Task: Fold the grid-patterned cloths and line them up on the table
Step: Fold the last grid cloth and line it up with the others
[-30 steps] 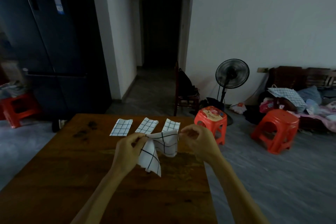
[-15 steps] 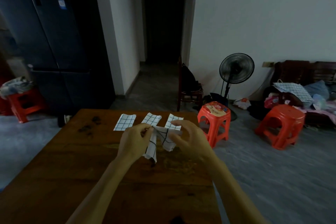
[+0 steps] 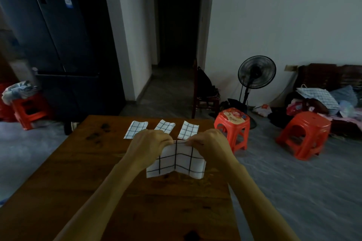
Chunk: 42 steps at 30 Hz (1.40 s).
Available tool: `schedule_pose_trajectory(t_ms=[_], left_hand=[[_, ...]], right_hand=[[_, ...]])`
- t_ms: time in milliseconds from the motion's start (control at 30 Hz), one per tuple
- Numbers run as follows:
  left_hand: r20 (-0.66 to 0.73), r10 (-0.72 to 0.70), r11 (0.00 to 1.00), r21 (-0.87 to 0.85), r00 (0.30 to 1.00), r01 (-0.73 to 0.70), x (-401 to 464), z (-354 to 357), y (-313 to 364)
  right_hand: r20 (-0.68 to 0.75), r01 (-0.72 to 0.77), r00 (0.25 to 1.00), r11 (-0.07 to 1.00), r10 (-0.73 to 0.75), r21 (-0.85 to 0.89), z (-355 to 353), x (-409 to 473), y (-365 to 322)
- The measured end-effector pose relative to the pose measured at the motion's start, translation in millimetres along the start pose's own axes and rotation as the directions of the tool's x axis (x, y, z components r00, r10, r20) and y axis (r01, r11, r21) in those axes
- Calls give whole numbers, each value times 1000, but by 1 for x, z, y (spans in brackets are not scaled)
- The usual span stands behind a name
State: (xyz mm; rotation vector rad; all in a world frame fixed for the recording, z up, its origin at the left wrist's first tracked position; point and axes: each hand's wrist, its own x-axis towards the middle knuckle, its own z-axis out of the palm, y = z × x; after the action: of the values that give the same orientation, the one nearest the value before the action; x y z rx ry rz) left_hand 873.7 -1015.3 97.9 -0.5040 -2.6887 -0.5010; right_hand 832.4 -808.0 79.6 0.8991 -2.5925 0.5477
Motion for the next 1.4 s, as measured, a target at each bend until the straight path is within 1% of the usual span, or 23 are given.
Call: schedule_pose_trajectory(t_ms=[33, 67, 133, 167, 200, 267, 367, 400, 433, 467, 533, 567, 633, 700, 800, 933, 1067, 1133, 1200, 1233, 1267, 1333, 1400], left_hand=[[15, 3, 1000, -7, 1000, -3, -1, -2, -2], [28, 4, 1000, -12, 1000, -3, -2, -3, -3], [50, 10, 1000, -12, 999, -9, -3, -3, -5], [68, 10, 1000, -11, 998, -10, -3, -1, -4], [83, 11, 1000, -5, 996, -10, -3, 3, -4], [103, 2, 1000, 4, 995, -2, 0, 10, -2], [133, -7, 1000, 14, 991, 5, 6, 15, 6], [147, 2, 1000, 15, 989, -5, 8, 15, 9], [157, 13, 1000, 17, 987, -16, 9, 16, 11], [161, 22, 1000, 16, 987, -25, 10, 16, 12], [160, 18, 1000, 3, 987, -19, 8, 15, 12], [162, 0, 1000, -11, 987, 2, 6, 13, 10], [170, -64, 995, -59, 983, 75, -2, 11, 1], [203, -142, 976, -134, 969, 171, -12, 14, -9], [350, -241, 926, -197, 905, 323, -32, 35, -23], [534, -310, 878, -155, 787, 452, -70, 84, -50], [654, -374, 841, -61, 658, 538, -115, 150, -77], [644, -433, 813, -22, 631, 581, -136, 183, -88], [589, -508, 781, 7, 629, 625, -155, 211, -95], [543, -537, 780, 28, 646, 625, -165, 223, -96], [493, -554, 786, 44, 670, 617, -174, 231, -93], [457, -533, 814, 46, 713, 579, -191, 244, -82], [496, -467, 855, 42, 732, 517, -203, 254, -71]], right_hand=[[74, 11, 997, 1000, -12, 25, -10, -6, 2], [108, -3, 994, 1000, 0, 31, -18, -10, 10], [95, -71, 993, 997, 68, 31, -12, -10, 21], [143, -105, 984, 994, 102, 18, -10, -12, 21], [185, -125, 975, 992, 126, -15, -10, -12, 19], [244, -93, 963, 990, 118, -109, -16, -10, 13], [384, -151, 906, 983, 180, -105, -12, 3, -10], [461, -133, 868, 980, 187, -146, -9, 9, -17], [491, -103, 853, 980, 175, -170, -4, 11, -21], [471, -111, 864, 980, 178, -167, -3, 13, -23], [343, -116, 930, 991, 132, -68, -2, 6, -18], [318, -130, 939, 991, 128, -13, -1, 1, -12], [326, -209, 929, 975, 173, 79, 0, -9, 0], [375, -327, 896, 926, 239, 191, 3, -18, 9], [485, -433, 835, 854, 260, 287, 24, -34, 16], [639, -507, 726, 825, 254, 249, 87, -64, 17], [777, -524, 579, 842, 246, 124, 168, -96, 13], [787, -525, 541, 850, 295, 42, 207, -110, 12], [745, -462, 563, 884, 357, -74, 239, -122, 8], [700, -443, 601, 890, 385, -109, 250, -131, 3], [645, -467, 641, 879, 415, -101, 258, -141, -5], [569, -511, 688, 857, 451, -61, 269, -161, -24], [603, -463, 696, 885, 390, -39, 278, -178, -43]])
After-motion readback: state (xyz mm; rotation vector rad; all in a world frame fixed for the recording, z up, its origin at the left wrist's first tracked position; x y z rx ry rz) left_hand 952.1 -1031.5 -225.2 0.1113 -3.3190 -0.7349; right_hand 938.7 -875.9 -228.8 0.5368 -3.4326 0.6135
